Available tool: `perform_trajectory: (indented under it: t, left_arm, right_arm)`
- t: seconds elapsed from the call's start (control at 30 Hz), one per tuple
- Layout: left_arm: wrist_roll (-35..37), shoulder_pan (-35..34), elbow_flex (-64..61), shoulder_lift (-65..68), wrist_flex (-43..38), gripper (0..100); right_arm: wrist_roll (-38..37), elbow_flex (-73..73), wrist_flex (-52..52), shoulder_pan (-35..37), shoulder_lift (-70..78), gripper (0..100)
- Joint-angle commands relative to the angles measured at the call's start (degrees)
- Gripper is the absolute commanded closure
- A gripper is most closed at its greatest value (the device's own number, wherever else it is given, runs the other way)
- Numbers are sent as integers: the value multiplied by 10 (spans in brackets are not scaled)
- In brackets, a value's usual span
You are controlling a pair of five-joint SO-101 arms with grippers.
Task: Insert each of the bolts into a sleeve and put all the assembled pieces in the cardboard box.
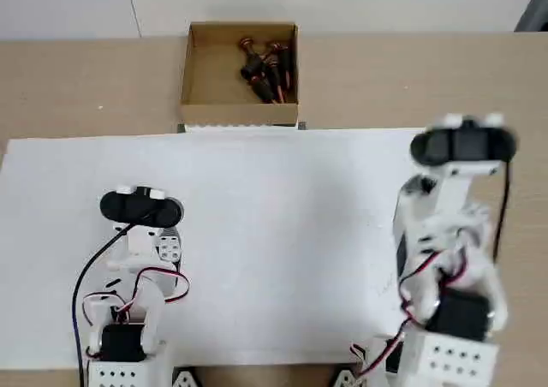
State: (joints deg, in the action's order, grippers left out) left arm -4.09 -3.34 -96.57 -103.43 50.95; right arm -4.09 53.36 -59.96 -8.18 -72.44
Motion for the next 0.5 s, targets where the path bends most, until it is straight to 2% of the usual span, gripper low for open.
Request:
perform_trajectory:
  t: [0.0, 0.23, 0.47]
  left_arm:
    - [-4, -4, 2, -6, 2, 994]
    - [-4, -4, 2, -6, 2, 994]
    - [-4, -4, 2, -6, 2, 994]
  right_arm:
    - [-1, 100, 34, -3, -90, 995]
    - [-1, 243, 34, 9, -213, 995]
    - [2, 355, 34, 73, -320, 995]
